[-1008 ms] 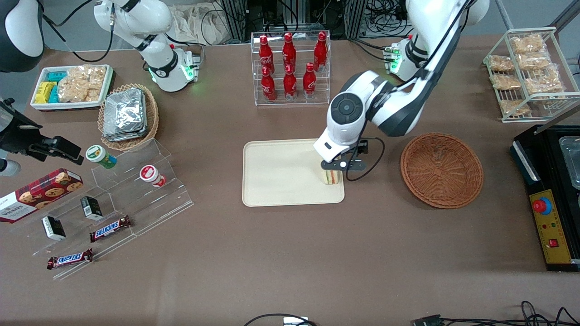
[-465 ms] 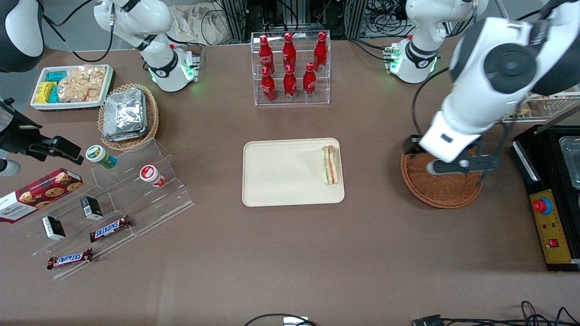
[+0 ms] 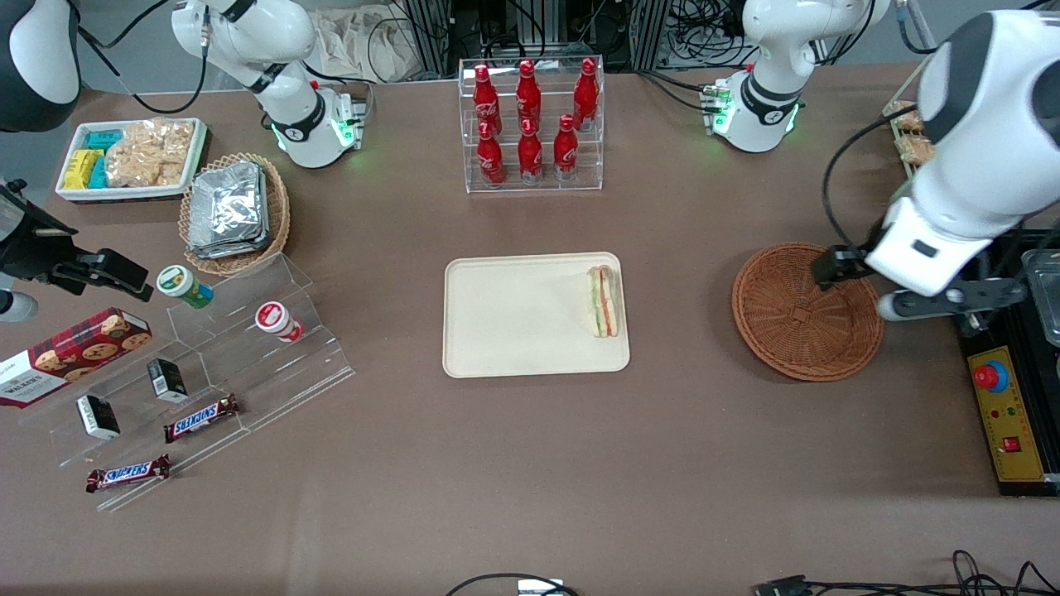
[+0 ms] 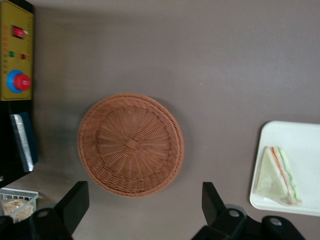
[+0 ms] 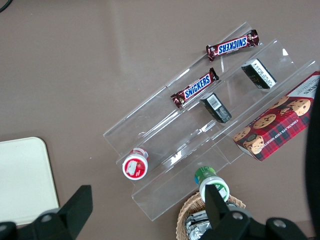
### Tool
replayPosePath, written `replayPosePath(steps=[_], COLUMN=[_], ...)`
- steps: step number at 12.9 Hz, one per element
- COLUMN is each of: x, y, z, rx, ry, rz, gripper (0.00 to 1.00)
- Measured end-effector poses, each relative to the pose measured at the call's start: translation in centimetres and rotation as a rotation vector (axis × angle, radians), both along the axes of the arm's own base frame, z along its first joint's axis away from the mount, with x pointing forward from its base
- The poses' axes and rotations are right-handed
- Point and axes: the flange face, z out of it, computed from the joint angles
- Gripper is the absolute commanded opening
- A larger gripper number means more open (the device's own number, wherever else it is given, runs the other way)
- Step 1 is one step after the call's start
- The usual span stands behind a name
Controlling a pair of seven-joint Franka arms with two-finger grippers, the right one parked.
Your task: Place sandwich from basket to tray
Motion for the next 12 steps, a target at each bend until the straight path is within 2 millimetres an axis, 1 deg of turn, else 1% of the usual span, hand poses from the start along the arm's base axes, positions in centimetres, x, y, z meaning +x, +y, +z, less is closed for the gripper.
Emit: replayPosePath(steps=[1,3,6,7,8,9,12], x=[0.2,0.3,0.6,0.6,0.6,0.6,0.5], y=[1.1,1.8,4.7,5.3,5.5,5.2,3.8], z=[0.8,1.4,1.0,0.8,0.7,0.7,0.7], rx=[-0.004,-0.006,-0.015,-0.023,-0.023,-0.025,-0.032], ry=[-0.015,-0.027,-0.011,-0.006,-0.004,-0.003,-0.002], rz=[0.011,0.021,0.044,0.05,0.056,0.055,0.031], gripper=[1.0,1.0,1.0,1.0,1.0,1.0,1.0])
